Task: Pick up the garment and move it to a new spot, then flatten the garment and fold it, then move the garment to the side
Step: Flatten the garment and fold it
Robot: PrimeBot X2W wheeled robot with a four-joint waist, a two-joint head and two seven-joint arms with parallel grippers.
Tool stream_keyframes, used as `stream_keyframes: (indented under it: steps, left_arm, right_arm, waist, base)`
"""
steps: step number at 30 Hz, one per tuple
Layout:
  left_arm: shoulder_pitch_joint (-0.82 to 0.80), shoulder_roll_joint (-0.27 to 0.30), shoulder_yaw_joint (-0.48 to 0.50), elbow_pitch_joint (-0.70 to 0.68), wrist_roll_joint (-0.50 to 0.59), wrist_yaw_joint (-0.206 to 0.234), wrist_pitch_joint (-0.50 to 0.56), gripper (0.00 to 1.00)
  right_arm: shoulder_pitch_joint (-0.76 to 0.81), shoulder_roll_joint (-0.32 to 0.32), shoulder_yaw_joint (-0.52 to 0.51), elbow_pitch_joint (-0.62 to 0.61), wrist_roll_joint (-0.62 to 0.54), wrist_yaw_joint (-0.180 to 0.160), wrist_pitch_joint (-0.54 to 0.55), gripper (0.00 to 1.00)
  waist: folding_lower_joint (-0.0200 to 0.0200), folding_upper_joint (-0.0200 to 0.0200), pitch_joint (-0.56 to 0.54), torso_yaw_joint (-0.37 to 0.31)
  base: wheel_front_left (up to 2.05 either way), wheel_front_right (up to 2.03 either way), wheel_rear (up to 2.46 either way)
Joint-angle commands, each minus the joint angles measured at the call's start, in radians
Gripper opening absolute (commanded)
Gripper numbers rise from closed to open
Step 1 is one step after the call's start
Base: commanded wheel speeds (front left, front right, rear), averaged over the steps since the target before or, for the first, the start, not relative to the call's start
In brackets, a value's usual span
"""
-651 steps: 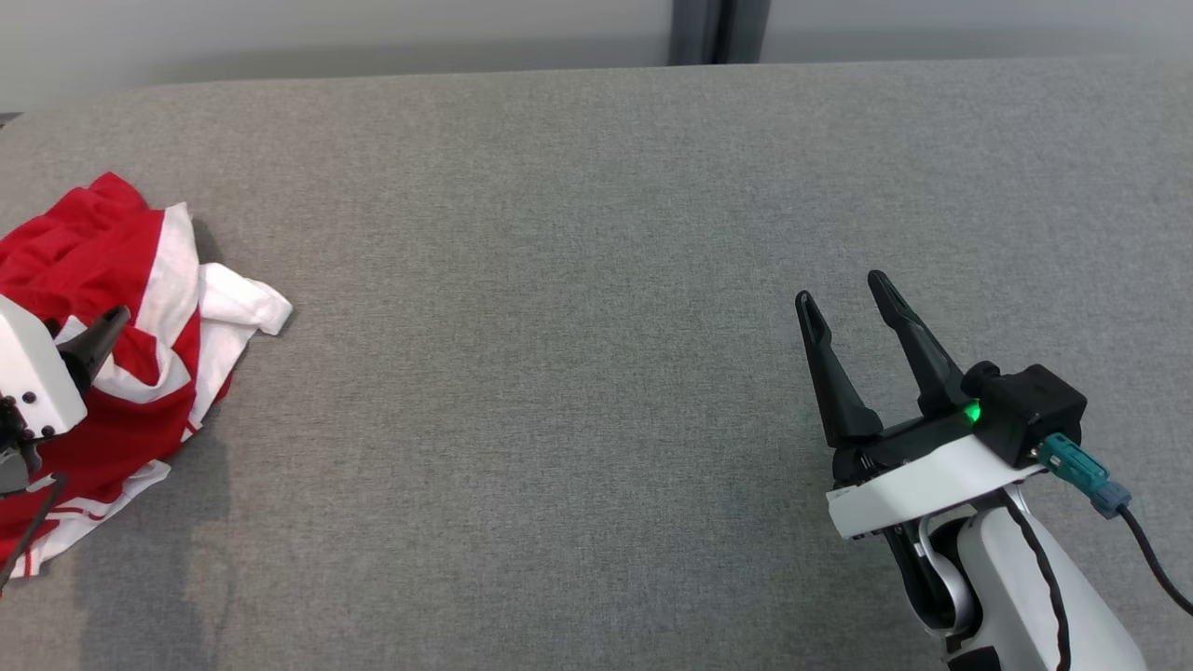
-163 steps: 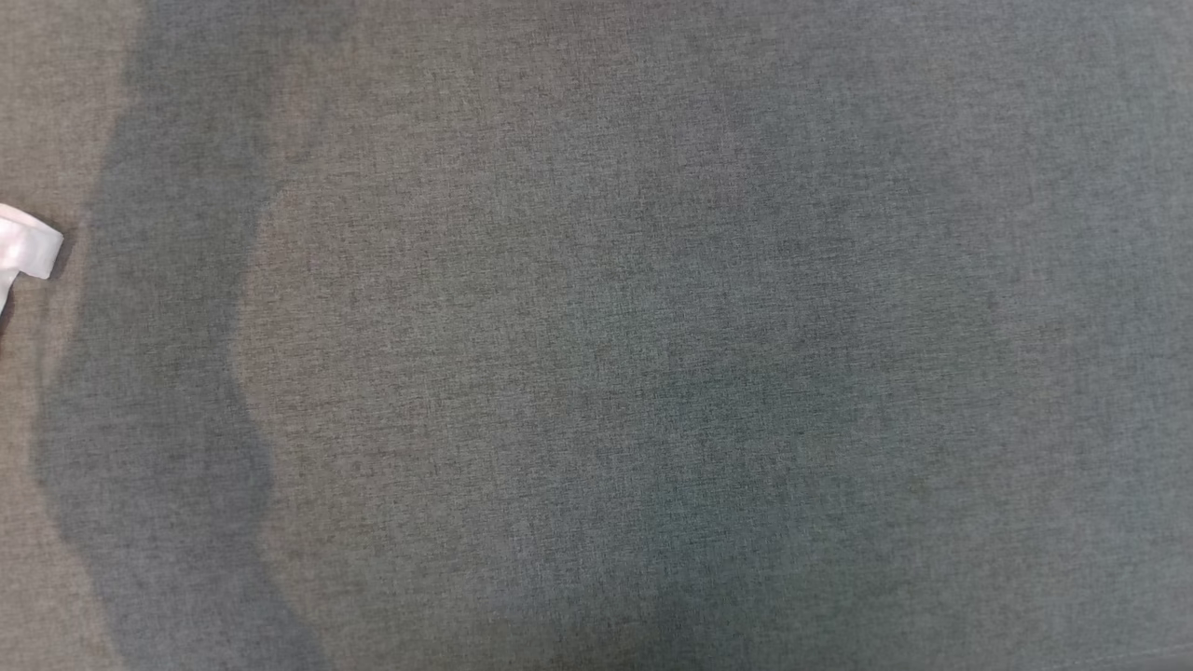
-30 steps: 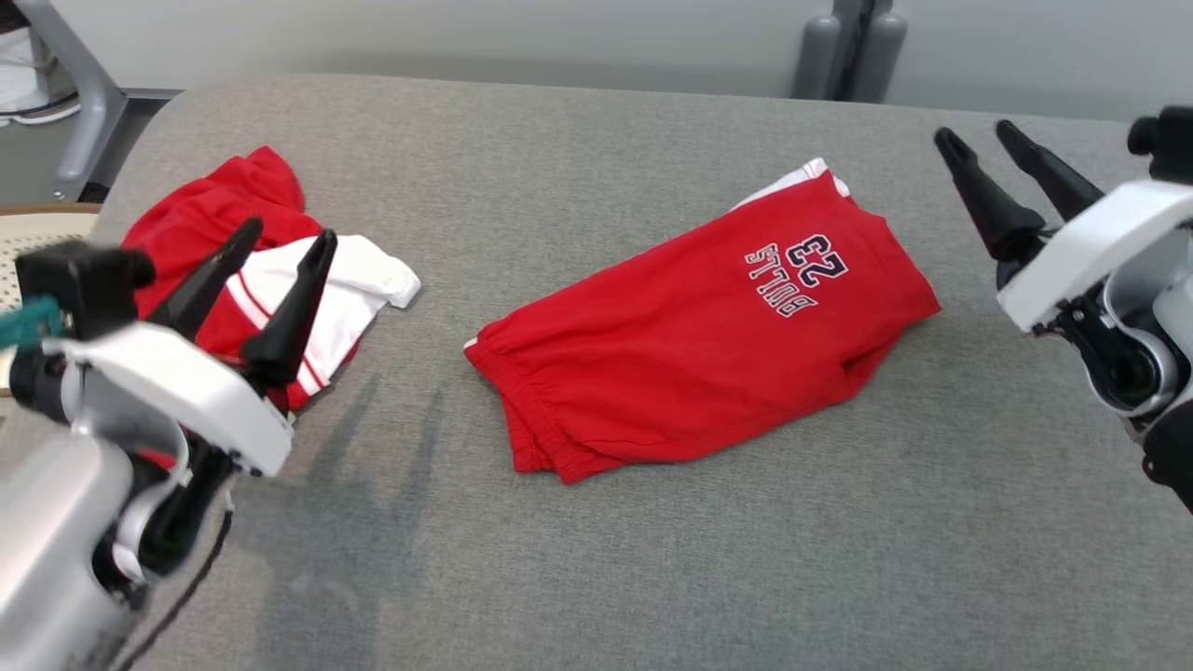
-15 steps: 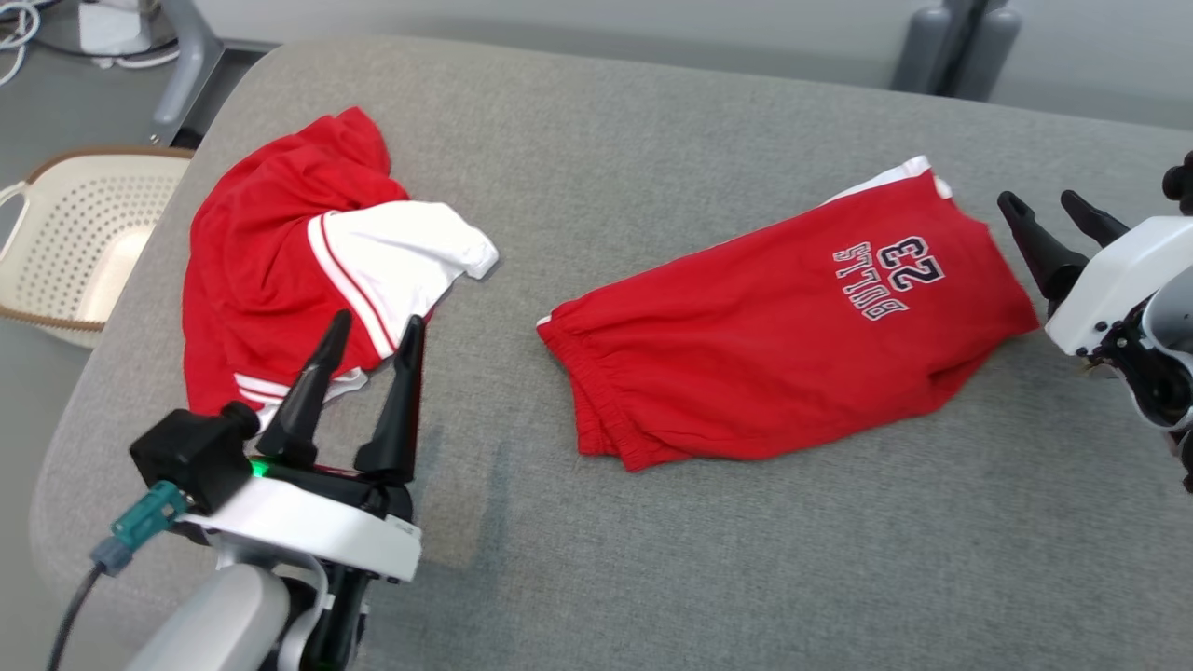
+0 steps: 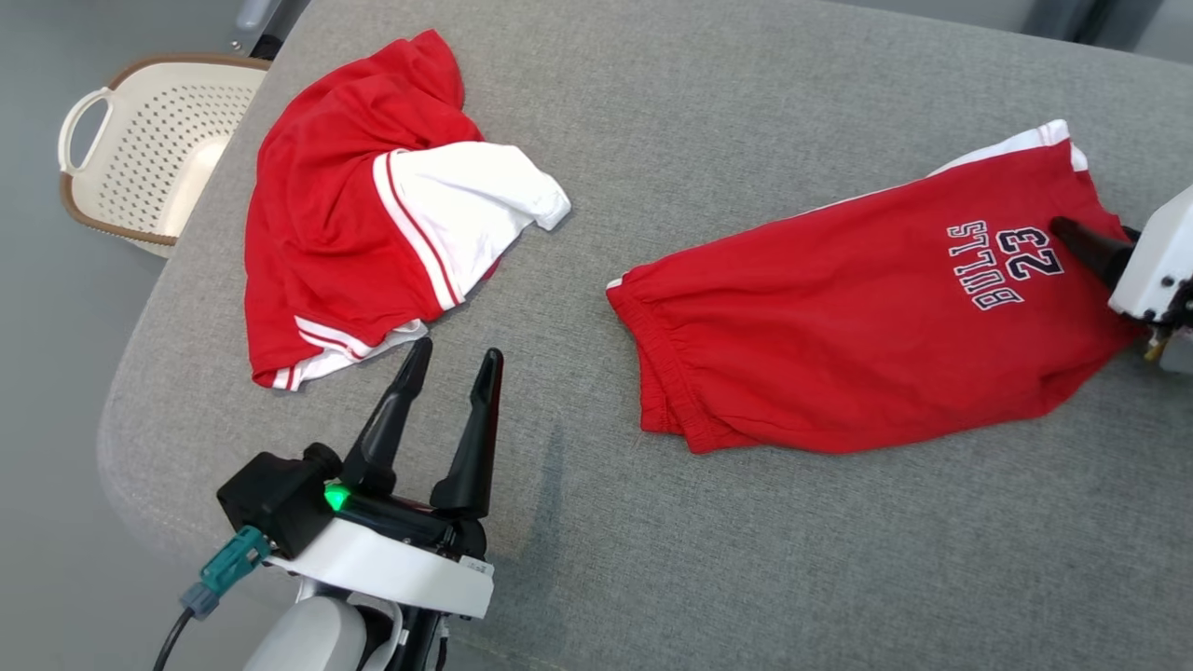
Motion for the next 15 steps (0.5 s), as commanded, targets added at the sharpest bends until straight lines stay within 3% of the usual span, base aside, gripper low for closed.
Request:
stream_keyframes:
  steps: [1, 6, 9, 10, 11, 12, 15]
  left_arm:
    - [0.011, -0.014, 0.014, 0.009, 0.017, -0.016, -0.002, 1.0]
    - [0.018, -0.051, 0.04, 0.044, 0.053, -0.055, -0.002, 1.0]
    - [0.021, -0.066, 0.055, 0.059, 0.071, -0.07, -0.002, 1.0]
    - [0.023, -0.071, 0.06, 0.063, 0.076, -0.074, -0.002, 1.0]
    - [0.025, -0.075, 0.063, 0.066, 0.08, -0.078, -0.002, 1.0]
    - [0.027, -0.079, 0.067, 0.07, 0.083, -0.083, -0.002, 1.0]
    - [0.029, -0.085, 0.073, 0.079, 0.092, -0.092, -0.002, 1.0]
  right_arm:
    - [-0.012, 0.004, -0.008, 0.024, 0.034, 0.0, 0.053, 1.0]
    - [-0.016, 0.036, 0.003, 0.096, 0.074, 0.0, 0.231, 1.0]
    - [-0.031, 0.055, -0.008, 0.099, 0.097, 0.0, 0.271, 1.0]
    - [-0.036, 0.058, -0.009, 0.09, 0.099, 0.0, 0.267, 0.54]
    - [-0.037, 0.059, -0.01, 0.078, 0.099, 0.0, 0.254, 0.36]
    - [-0.037, 0.058, -0.012, 0.069, 0.099, 0.0, 0.238, 0.0]
    - [-0.034, 0.051, -0.014, 0.053, 0.096, 0.0, 0.198, 0.0]
  waist:
    - [0.0, 0.0, 0.007, 0.012]
    - [0.0, 0.0, 0.006, 0.023]
    - [0.0, 0.0, 0.004, 0.025]
    - [0.0, 0.0, 0.003, 0.024]
    - [0.0, 0.0, 0.0, 0.023]
    - [0.0, 0.0, -0.004, 0.02]
    - [0.0, 0.0, -0.017, 0.012]
  base:
    - [0.0, 0.0, 0.0]
    - [0.0, 0.0, 0.0]
    - [0.0, 0.0, 0.0]
    - [0.0, 0.0, 0.0]
    - [0.0, 0.0, 0.0]
    - [0.0, 0.0, 0.0]
    - [0.0, 0.0, 0.0]
